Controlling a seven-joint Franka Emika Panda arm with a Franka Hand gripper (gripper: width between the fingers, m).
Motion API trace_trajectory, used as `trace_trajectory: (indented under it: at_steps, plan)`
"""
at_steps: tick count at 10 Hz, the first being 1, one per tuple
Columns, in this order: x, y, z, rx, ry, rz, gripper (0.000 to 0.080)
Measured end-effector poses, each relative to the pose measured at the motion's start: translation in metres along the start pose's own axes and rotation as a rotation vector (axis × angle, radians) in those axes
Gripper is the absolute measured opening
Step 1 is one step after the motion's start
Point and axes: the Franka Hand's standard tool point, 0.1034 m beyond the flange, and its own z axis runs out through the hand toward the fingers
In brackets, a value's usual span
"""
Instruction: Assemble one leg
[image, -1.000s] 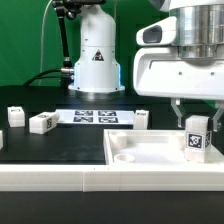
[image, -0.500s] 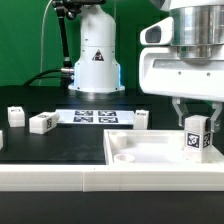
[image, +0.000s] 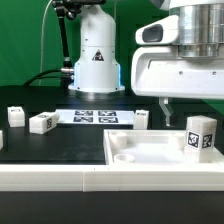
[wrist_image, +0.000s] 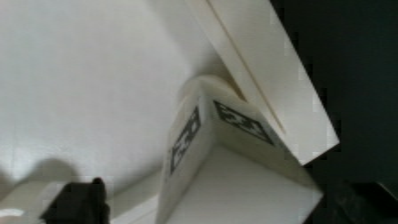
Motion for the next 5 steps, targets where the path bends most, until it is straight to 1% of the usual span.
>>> trace_trajectory:
  at_steps: [1,3,4,5]
  plan:
    - [-0.0029,-0.0021,0.0008,-0.011,-0.001,-0.112,0.0646]
    - [-0.0044,-0.0029,0.0022,-0.015,-0.003,-0.274,0.0649]
    - [-0.0042,-0.0024,0.0026,-0.023,-0.002,-0.396,0.0649]
    - [-0.0033,-0.0024,0.0017,-0.038,-0.001,-0.509,0.0649]
